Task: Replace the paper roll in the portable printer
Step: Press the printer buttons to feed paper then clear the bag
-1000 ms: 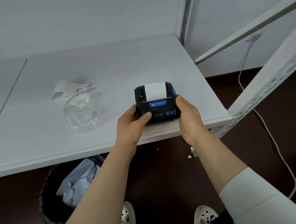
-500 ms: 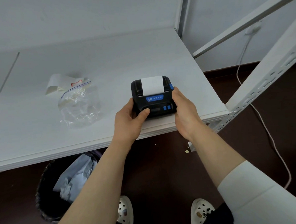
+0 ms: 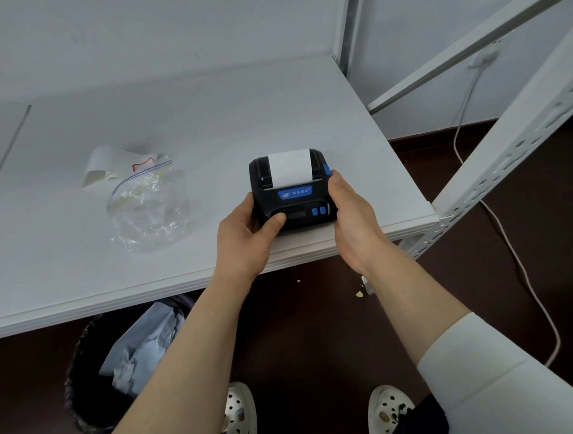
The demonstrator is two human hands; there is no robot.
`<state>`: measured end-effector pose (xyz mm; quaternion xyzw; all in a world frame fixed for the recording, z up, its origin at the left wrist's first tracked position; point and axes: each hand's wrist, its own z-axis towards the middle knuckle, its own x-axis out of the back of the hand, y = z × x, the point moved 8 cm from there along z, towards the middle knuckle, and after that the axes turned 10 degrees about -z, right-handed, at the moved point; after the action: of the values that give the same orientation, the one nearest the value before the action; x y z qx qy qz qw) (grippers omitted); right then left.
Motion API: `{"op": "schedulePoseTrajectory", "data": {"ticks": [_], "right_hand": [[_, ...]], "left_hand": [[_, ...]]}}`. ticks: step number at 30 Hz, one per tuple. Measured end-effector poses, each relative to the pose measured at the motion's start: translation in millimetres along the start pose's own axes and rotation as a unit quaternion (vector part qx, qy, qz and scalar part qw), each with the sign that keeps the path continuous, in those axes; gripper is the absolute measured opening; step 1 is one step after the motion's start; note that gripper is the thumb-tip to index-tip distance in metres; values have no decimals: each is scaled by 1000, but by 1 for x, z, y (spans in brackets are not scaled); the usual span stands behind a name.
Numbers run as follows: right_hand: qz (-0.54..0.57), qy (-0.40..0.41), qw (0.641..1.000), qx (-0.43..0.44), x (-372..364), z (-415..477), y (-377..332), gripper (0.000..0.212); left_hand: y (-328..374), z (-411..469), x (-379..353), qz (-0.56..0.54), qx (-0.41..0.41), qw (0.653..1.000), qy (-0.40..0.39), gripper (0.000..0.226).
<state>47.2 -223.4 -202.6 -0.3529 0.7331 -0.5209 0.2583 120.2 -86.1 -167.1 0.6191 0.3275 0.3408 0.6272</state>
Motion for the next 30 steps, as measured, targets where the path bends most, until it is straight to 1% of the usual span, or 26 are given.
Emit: {"op": "schedulePoseTrajectory", "data": {"ticks": [12,30], "right_hand": [[-3,-6,1000,3,1,3,3,48],[-7,-7,1000,8,2,6,6,50]], "left_hand": [[1,0,1,-23,4,1000,3,34],[1,0,1,-27,2,1000,3,34]]}}
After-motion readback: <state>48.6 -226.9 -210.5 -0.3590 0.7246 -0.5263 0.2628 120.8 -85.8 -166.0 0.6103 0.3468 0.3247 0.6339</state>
